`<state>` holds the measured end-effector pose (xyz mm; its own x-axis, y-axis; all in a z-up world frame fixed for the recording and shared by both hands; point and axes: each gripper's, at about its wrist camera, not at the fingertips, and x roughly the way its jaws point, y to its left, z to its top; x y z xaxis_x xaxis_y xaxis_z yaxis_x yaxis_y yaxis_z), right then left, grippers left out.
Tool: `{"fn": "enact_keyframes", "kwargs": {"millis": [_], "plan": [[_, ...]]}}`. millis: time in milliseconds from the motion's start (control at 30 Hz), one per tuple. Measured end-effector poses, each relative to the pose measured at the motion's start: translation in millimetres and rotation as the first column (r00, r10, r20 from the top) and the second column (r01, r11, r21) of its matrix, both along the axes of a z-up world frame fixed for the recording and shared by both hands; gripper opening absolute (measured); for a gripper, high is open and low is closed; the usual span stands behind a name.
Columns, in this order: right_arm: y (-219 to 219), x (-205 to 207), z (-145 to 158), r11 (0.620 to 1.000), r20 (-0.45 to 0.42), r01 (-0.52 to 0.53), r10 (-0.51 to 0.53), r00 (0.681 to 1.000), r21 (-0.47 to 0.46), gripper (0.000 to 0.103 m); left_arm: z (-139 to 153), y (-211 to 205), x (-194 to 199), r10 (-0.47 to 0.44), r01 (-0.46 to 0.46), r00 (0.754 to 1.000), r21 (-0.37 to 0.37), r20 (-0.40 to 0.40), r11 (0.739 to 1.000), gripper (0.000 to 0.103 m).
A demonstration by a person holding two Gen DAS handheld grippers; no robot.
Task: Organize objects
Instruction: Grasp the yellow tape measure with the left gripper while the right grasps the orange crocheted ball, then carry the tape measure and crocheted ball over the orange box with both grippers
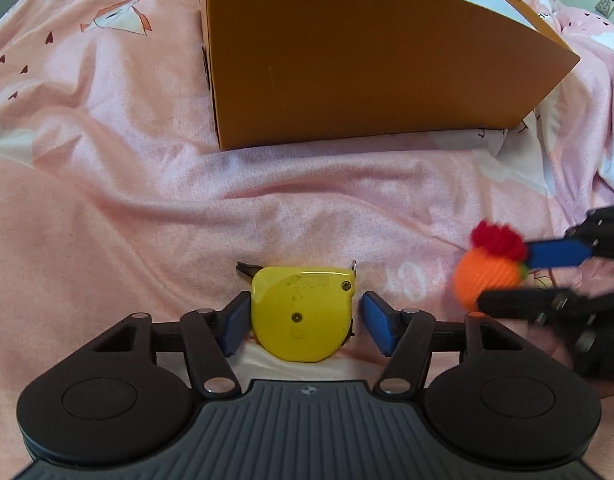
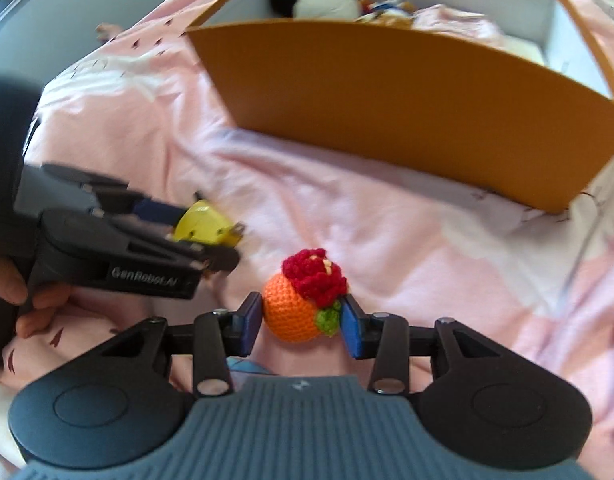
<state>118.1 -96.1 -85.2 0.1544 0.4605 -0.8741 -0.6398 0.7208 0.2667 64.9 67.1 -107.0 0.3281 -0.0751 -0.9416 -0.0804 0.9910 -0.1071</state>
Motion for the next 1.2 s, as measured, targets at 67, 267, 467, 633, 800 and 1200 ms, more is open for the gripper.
{"fn": "enact_keyframes", "kwargs": {"millis": [67,267,467,633,800,1200], "plan": [[-5.5,5.7,0.2,1.000,0.007,0.030,-0.030,1.000,-0.002,0.044,0.3,1.0,-0.8,0.005,-0.005,1.000,0.003,0.005,1.000,0.061],[-13.4,12.7,7.6,0.998,0.028,0.063,-0.063,0.998,0.009,0.044,14.4,3.1,-8.1,0.011,-0.010,0.997,-0.009,0.070,1.000,0.060],[-26.4,20.1,29.0,0.994,0.061,0.093,-0.096,0.993,0.058,0.044,42.5,-3.5,-7.1,0.013,-0.003,0.987,-0.065,0.162,0.998,0.060],[-42.3,31.1,58.1,0.986,0.102,0.115,-0.128,0.987,0.119,0.044,71.9,-12.2,-1.1,-0.009,0.042,0.969,-0.128,0.245,0.991,0.060],[-52.7,45.6,94.1,0.982,0.180,0.110,-0.137,0.974,0.155,0.044,109.5,-12.9,20.6,-0.026,0.079,0.945,-0.152,0.327,0.985,0.060],[-59.2,132.1,124.9,0.970,0.143,0.142,-0.172,0.975,0.198,0.044,133.8,-1.8,101.7,-0.090,0.148,0.931,-0.142,0.353,0.979,0.060]]}}
